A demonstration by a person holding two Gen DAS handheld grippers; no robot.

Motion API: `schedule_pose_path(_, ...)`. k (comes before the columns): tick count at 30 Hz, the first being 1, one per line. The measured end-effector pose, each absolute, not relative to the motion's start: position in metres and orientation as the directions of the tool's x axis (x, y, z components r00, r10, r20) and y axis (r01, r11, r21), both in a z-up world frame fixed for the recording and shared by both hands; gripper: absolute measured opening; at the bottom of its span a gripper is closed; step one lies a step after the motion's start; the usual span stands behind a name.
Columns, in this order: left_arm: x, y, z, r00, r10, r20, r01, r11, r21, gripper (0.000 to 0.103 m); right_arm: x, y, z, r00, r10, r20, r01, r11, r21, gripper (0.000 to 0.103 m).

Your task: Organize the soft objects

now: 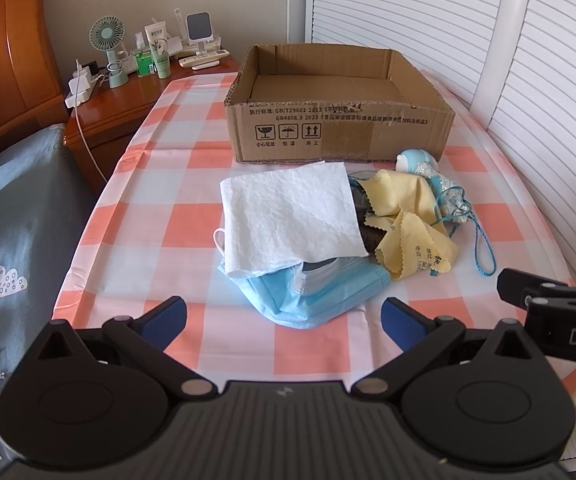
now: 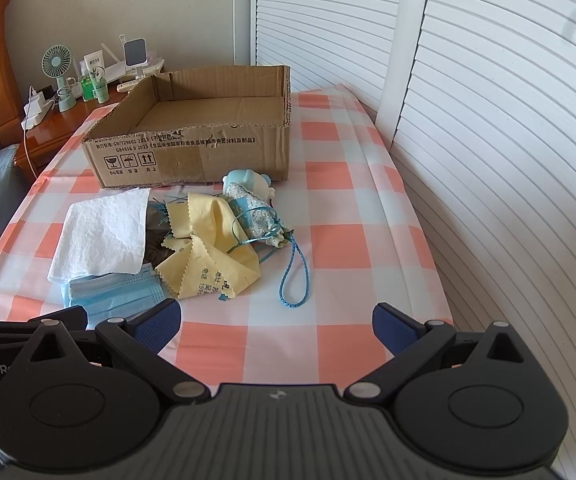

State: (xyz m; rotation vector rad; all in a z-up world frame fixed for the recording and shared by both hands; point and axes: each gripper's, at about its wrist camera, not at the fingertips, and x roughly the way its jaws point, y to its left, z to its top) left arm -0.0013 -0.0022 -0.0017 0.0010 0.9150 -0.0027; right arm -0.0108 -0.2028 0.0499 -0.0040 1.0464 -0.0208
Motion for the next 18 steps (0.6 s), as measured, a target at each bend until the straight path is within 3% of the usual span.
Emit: schedule_pose_path(18,-0.0001,-0.0010,-0.0039,0.604,0.003,-0.797,-0.004,1.000,0.000,0.102,-0.0095,-0.2032,0.0499,0.502,-0.020,-0.865,0.016,1.000,-0.013,0.103)
